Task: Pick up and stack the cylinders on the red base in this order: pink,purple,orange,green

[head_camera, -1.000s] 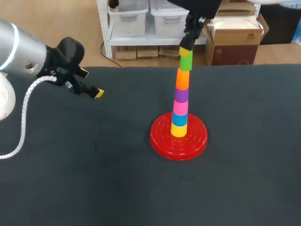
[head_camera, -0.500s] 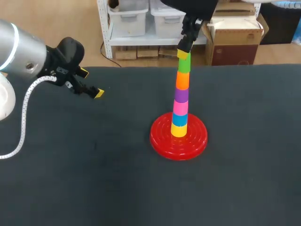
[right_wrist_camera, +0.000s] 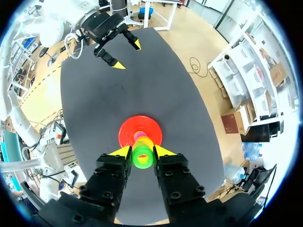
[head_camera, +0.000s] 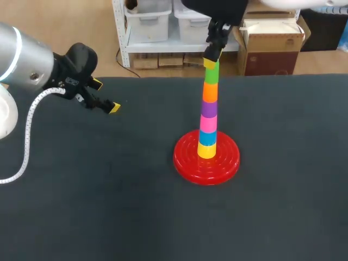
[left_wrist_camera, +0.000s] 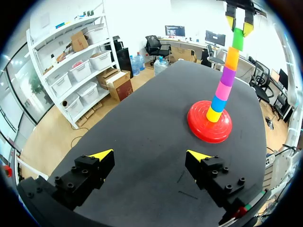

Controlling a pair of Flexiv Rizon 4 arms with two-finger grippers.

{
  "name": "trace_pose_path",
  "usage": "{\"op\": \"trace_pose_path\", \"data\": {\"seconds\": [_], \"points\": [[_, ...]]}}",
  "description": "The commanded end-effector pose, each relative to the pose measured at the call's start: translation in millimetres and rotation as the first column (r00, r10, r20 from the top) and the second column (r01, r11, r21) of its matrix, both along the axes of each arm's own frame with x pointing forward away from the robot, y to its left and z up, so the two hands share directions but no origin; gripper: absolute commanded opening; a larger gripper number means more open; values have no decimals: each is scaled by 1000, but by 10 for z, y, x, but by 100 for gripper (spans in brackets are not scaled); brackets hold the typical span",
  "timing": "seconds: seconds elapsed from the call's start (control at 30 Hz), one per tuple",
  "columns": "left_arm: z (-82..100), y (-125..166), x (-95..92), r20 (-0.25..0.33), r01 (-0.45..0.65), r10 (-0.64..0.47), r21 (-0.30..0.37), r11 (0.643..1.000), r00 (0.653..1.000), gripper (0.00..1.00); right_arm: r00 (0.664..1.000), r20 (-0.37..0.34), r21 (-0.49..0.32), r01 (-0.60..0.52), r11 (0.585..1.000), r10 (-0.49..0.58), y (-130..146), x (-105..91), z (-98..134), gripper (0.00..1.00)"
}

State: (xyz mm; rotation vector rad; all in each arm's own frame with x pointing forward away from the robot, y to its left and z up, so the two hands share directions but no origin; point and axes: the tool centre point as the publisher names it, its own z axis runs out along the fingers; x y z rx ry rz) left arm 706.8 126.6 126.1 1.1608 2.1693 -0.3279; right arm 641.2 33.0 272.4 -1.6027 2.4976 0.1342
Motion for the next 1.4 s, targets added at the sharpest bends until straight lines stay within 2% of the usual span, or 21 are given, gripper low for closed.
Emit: {"op": "trace_pose_path", "data": {"seconds": [0.03,0.63,0.93,1.17,1.2,1.23,1.27,1.4], "points": [[-1,2,-3,1,0,0,1,1000,1000,100,1000,10,-1,3,1000,-3,-9,-16,-54,0],[-1,2,-3,1,0,0,1,1000,1000,100,1000,1,-20,13,1000,-13,-73,16,-83,0],[-1,2,-3,1,0,0,1,1000,1000,100,998,-55,-33,2,999,-4,-43,-5,-285,0],[-1,2,-3,1,0,0,1,1000,1000,100,999,-37,9,29,1000,-29,-21,-33,-238,0],[-1,2,-3,1,0,0,1,1000,1000,100,999,-32,15,36,999,-35,-26,-36,-226,6],[-1,2,-3,1,0,0,1,1000,1000,100,999,-26,24,44,999,-43,-30,-45,-201,33],[-1,2,-3,1,0,0,1,1000,1000,100,999,-24,42,46,998,-45,-37,-84,-159,100],[-1,2,-3,1,0,0,1,1000,1000,100,995,-6,133,103,986,-103,-74,-176,-34,100]]}}
